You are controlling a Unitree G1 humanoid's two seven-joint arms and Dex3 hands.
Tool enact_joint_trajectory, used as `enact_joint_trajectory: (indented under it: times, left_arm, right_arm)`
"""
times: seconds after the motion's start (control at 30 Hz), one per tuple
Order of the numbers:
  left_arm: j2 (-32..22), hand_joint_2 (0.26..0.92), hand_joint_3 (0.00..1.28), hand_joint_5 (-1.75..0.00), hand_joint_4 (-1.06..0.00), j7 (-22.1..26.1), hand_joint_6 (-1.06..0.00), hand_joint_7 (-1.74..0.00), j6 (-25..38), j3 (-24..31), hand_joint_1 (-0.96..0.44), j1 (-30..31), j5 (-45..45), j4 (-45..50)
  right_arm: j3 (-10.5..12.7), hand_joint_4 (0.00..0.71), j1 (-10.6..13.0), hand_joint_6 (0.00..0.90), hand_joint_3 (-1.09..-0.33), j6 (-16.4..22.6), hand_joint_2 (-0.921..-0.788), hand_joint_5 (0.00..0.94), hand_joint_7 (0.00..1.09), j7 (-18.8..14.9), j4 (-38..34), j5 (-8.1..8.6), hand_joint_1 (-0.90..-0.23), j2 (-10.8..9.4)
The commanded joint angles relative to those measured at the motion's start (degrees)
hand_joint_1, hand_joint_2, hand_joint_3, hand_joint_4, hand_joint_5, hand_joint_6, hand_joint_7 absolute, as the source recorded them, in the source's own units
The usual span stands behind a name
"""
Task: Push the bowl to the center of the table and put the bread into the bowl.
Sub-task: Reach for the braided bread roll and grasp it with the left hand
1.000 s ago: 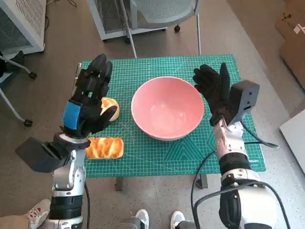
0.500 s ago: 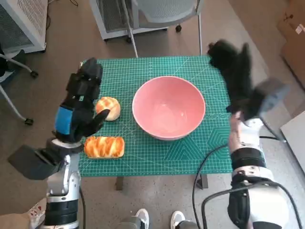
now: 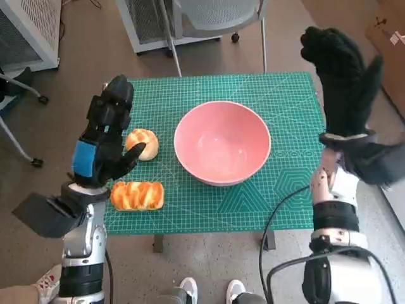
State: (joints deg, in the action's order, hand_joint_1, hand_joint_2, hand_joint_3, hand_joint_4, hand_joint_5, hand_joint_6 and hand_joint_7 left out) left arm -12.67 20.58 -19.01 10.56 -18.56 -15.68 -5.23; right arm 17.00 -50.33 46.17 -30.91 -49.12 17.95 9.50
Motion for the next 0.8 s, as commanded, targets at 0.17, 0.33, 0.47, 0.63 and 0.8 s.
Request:
enact_joint_trajectory:
  times: [0.17,0.33,0.47,0.63,0.8]
  left_arm:
    - [-7.99,0.855,0.13,-0.01,-0.07,-0.79,0.0,-0.43,0.9,0.16,-0.51,-0.19,9.92,3.88]
    - [-15.35,0.778,0.08,-0.01,-0.08,0.71,0.0,-0.44,10.44,0.36,-0.42,2.39,17.25,12.59]
    - [-21.13,0.752,0.04,-0.01,-0.09,4.15,-0.06,-0.37,23.0,-0.49,-0.34,4.42,21.67,22.16]
    - [-24.46,0.749,0.01,0.0,-0.08,6.15,-0.18,-0.17,32.75,-2.36,-0.29,5.57,26.25,29.39]
    - [-27.08,0.743,0.0,0.0,-0.09,8.05,-0.22,-0.11,33.8,-3.82,-0.27,6.31,28.63,31.82]
  right_arm:
    - [-1.53,0.207,3.52,0.321,-0.641,-0.65,-0.921,0.02,0.05,-1.15,2.27,0.61,-0.632,-0.78]
    - [-1.78,0.209,3.64,0.327,-0.639,-0.89,-0.921,0.017,0.05,-0.62,1.82,0.39,-0.638,-0.82]
    - [-1.92,0.209,3.65,0.333,-0.638,-1.52,-0.921,0.014,0.05,-0.2,1.58,0.16,-0.642,-0.93]
    - [-2.15,0.212,3.66,0.337,-0.637,-1.87,-0.921,0.012,0.05,0.27,1.87,-0.25,-0.644,-0.95]
    - [-2.34,0.212,3.64,0.338,-0.635,-2.51,-0.921,0.01,0.04,0.52,2.48,-0.15,-0.644,-0.81]
